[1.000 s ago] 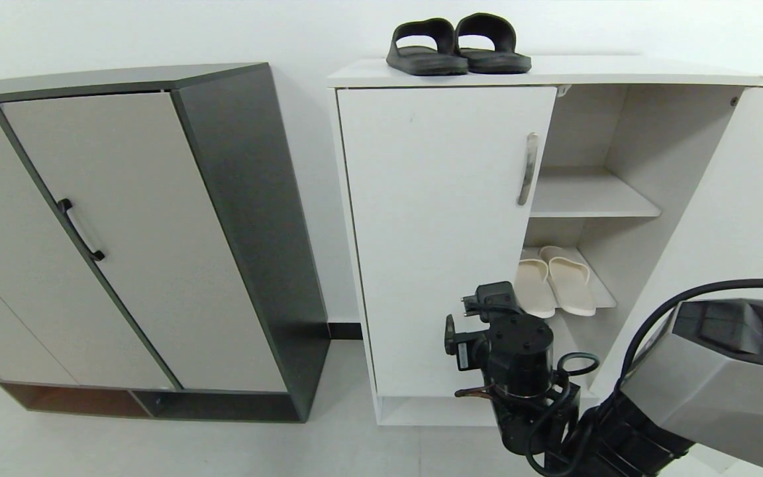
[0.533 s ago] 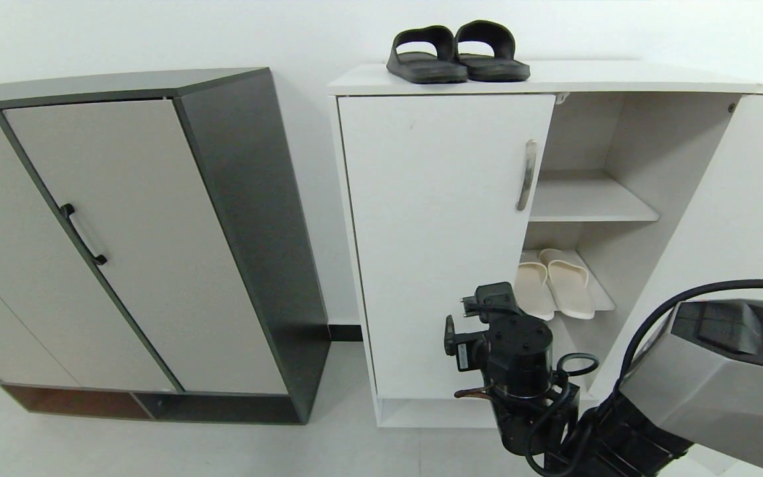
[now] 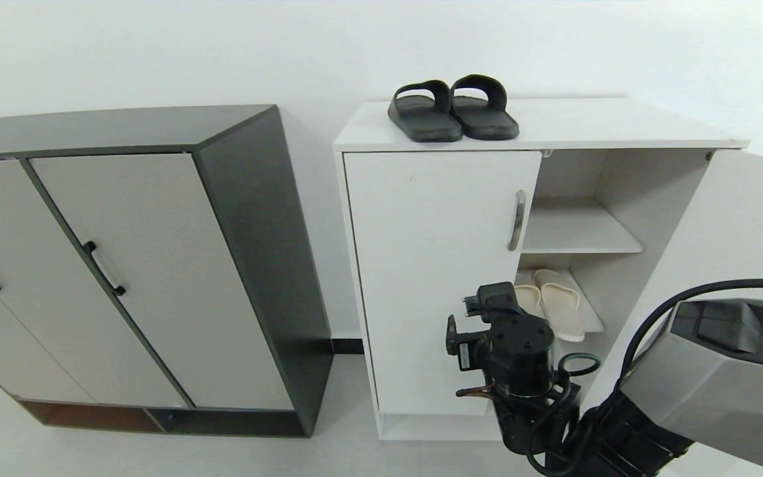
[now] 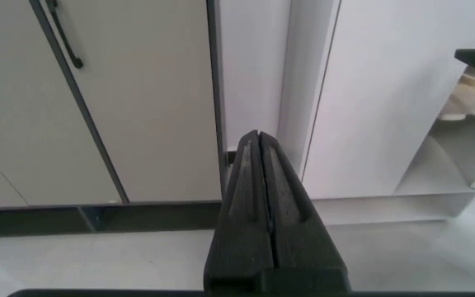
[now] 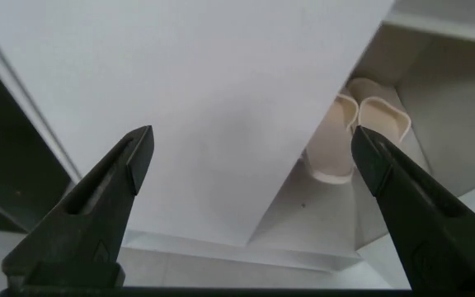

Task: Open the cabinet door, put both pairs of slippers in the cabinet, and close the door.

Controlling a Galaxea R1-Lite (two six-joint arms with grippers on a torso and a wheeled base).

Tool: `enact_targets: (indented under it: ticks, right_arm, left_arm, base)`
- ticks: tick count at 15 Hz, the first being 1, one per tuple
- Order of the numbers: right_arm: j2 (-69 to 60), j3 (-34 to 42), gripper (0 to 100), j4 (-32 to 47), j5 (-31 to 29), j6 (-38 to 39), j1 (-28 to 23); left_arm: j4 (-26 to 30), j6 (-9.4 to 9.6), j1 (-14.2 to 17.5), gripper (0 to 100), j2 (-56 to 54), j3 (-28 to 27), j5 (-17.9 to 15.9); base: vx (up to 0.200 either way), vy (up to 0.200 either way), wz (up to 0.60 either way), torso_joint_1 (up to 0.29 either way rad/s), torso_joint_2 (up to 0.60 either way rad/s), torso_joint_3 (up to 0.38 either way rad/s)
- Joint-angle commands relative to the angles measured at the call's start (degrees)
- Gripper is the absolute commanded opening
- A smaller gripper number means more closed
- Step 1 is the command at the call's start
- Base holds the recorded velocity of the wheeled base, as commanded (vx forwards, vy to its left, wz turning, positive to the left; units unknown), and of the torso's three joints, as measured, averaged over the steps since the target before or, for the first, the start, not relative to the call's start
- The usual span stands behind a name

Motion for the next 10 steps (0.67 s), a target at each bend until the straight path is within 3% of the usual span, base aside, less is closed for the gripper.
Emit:
enact_targets:
  ticks: [1,10]
  right_arm:
    - [0.1,-0.02,100,-0.03,0.01,-0.08,0.09]
    - [-0.07,0.77,100,-0.12,0.01,0.0,0.0]
  left_arm:
    - [0.0,0.0,-0.02,0,0.01,0.0,-0.02]
    - [0.0,0.0,-0.02,0,0.01,0.0,-0.02]
  base:
    - [0.0,0.0,0.0,0.124,-0.45,-0.33]
    - [0.0,0.0,0.0,0.163,-0.48,-0.321]
